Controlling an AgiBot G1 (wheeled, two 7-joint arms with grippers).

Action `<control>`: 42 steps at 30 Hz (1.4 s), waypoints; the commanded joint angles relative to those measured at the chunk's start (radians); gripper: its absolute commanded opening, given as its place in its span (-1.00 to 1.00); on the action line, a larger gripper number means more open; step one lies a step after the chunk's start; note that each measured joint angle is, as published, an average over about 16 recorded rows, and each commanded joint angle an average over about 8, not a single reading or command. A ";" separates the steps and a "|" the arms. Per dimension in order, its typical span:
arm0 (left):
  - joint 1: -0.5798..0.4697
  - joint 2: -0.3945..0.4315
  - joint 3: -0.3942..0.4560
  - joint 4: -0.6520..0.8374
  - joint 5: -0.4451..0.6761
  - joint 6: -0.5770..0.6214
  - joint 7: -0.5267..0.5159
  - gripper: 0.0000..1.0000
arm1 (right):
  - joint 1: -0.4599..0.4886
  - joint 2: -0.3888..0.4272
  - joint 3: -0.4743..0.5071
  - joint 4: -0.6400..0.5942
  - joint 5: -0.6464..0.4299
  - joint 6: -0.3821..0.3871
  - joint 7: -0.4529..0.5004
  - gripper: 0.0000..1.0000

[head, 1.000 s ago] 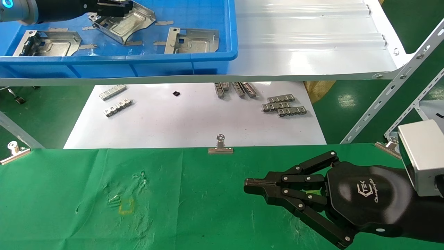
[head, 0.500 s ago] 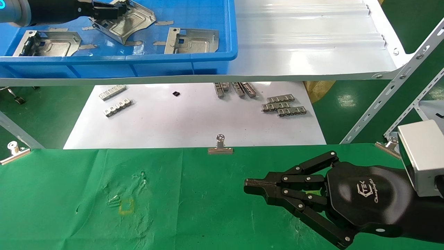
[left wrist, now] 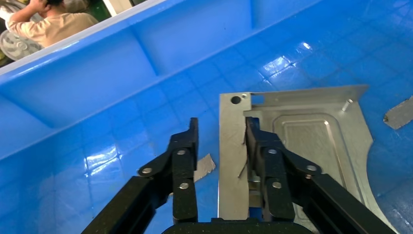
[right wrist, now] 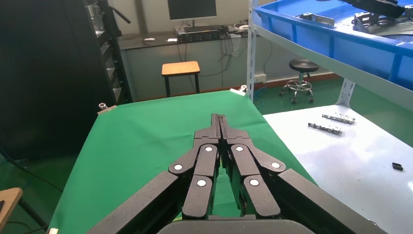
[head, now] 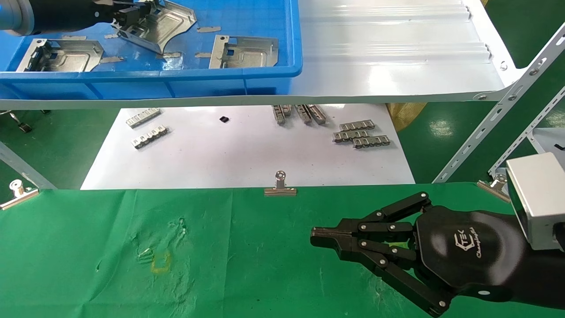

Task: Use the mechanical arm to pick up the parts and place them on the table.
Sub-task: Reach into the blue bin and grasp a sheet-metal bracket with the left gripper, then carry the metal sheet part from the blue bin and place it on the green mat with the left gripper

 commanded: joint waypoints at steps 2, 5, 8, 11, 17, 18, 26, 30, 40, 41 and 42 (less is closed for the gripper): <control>0.000 -0.001 0.001 0.002 0.001 0.001 -0.001 -1.00 | 0.000 0.000 0.000 0.000 0.000 0.000 0.000 -0.71; -0.003 -0.003 -0.002 -0.002 -0.003 0.017 0.001 -1.00 | 0.000 0.000 0.000 0.000 0.000 0.000 0.000 0.04; -0.013 -0.010 -0.008 -0.013 -0.011 0.057 0.009 -1.00 | 0.000 0.000 0.000 0.000 0.000 0.000 0.000 0.77; -0.029 -0.025 -0.017 -0.030 -0.025 0.125 0.024 -1.00 | 0.000 0.000 0.000 0.000 0.000 0.000 0.000 1.00; -0.060 -0.070 -0.035 -0.061 -0.055 0.294 0.068 -1.00 | 0.000 0.000 -0.001 0.000 0.000 0.000 0.000 1.00; -0.063 -0.079 -0.038 -0.065 -0.060 0.323 0.078 -1.00 | 0.000 0.000 -0.001 0.000 0.000 0.000 0.000 1.00; -0.071 -0.149 -0.061 -0.093 -0.102 0.585 0.169 -1.00 | 0.000 0.000 -0.001 0.000 0.001 0.000 0.000 1.00; -0.067 -0.174 -0.069 -0.110 -0.123 0.725 0.226 -1.00 | 0.000 0.000 -0.001 0.000 0.001 0.000 0.000 1.00; 0.004 -0.243 -0.047 -0.253 -0.209 0.829 0.303 -1.00 | 0.000 0.000 -0.001 0.000 0.001 0.001 -0.001 1.00; 0.021 -0.257 -0.038 -0.293 -0.231 0.831 0.302 -1.00 | 0.000 0.001 -0.001 0.000 0.001 0.001 -0.001 1.00; 0.041 -0.274 -0.027 -0.337 -0.257 0.832 0.299 -1.00 | 0.000 0.001 -0.001 0.000 0.001 0.001 -0.001 1.00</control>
